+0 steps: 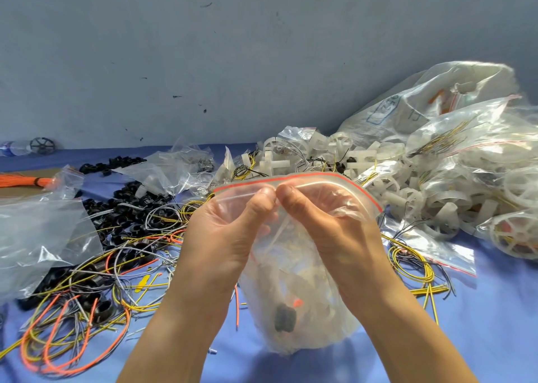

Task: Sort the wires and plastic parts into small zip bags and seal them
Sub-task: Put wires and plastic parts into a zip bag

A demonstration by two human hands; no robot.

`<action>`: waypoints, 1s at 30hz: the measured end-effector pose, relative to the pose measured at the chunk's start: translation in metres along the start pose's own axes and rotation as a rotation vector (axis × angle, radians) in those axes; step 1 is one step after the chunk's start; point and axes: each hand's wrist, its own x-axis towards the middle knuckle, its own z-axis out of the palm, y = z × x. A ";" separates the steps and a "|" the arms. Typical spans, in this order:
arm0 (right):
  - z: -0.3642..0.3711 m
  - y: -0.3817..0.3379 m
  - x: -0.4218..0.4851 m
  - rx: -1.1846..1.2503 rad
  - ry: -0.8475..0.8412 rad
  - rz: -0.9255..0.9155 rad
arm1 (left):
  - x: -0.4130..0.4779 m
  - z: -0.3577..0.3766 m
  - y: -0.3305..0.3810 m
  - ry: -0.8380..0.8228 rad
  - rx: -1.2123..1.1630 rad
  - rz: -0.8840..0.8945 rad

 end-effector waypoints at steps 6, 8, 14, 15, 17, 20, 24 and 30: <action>-0.003 0.000 -0.001 0.087 -0.003 0.067 | 0.003 -0.007 0.002 0.010 -0.023 0.032; -0.006 0.000 0.000 0.086 0.038 0.071 | 0.004 -0.012 0.002 0.023 -0.002 0.046; -0.007 0.002 0.003 0.081 0.096 0.045 | 0.006 -0.021 0.001 0.058 -0.022 0.063; -0.008 0.002 0.004 0.086 0.089 0.053 | 0.005 -0.021 0.002 0.060 -0.023 0.073; -0.008 0.002 0.005 0.081 0.088 0.077 | 0.005 -0.020 0.002 0.083 -0.036 0.086; -0.011 0.001 0.007 0.081 0.142 0.087 | 0.006 -0.022 0.002 0.127 -0.070 0.091; -0.017 0.000 0.010 0.140 0.192 0.098 | 0.007 -0.023 0.002 0.161 -0.056 0.137; -0.027 -0.001 0.017 0.303 0.247 0.173 | 0.012 -0.035 0.007 0.249 -0.055 0.219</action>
